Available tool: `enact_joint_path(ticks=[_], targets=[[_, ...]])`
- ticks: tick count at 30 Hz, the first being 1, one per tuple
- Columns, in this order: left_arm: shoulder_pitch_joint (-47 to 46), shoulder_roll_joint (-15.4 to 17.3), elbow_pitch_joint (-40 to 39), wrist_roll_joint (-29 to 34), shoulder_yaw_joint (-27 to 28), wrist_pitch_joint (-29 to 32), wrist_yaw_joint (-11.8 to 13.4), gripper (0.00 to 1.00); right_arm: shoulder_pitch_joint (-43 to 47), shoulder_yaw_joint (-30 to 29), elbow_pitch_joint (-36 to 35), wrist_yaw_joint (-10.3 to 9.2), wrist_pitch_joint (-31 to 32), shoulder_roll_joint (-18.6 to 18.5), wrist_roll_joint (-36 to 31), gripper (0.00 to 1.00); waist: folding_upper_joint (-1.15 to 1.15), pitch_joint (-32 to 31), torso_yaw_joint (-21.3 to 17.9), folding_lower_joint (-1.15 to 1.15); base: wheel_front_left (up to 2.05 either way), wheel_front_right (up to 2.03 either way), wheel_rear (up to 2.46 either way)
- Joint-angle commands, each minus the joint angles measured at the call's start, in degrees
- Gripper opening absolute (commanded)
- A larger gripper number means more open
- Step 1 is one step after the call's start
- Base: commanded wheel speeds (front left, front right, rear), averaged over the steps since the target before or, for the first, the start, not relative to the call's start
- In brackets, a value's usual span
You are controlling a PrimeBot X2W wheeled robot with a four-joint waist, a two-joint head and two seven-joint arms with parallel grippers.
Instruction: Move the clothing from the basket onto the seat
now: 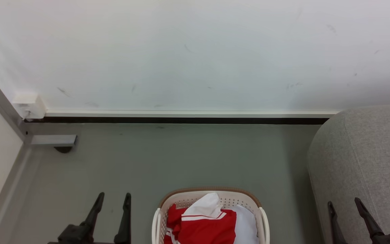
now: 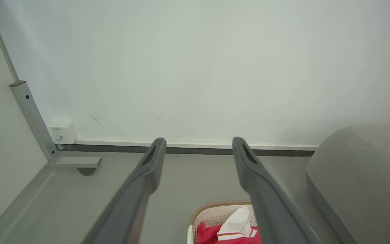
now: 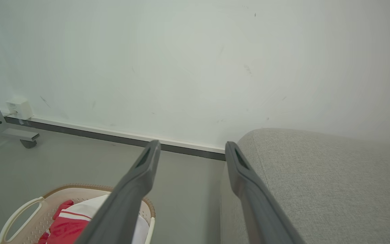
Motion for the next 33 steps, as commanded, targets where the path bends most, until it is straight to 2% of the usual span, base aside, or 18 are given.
enact_joint_path(ticks=[1, 24, 33], targets=[[0.4, 0.4, -0.1, 0.5, 0.1, -0.1, 0.0, 1.00, 0.7, -0.1, 0.1, -0.13, 0.0, -0.3, -0.5, 1.00, 0.00, 0.0, -0.1, 0.00, 0.00, 0.00, 0.00], [0.4, 0.4, 0.2, 0.2, 0.2, -0.1, -0.1, 1.00, 0.6, -0.3, 0.3, -0.14, 0.0, -0.3, -0.5, 1.00, 0.00, -0.3, -1.0, 0.00, 0.00, 0.00, 0.00], [-2.6, 0.4, -0.1, 0.7, -1.0, -0.1, -1.8, 1.00, -2.3, 0.3, -1.0, -0.14, 0.0, -0.3, 0.5, 1.00, 0.00, 4.1, -3.3, 0.00, 0.00, 0.00, 0.00]])
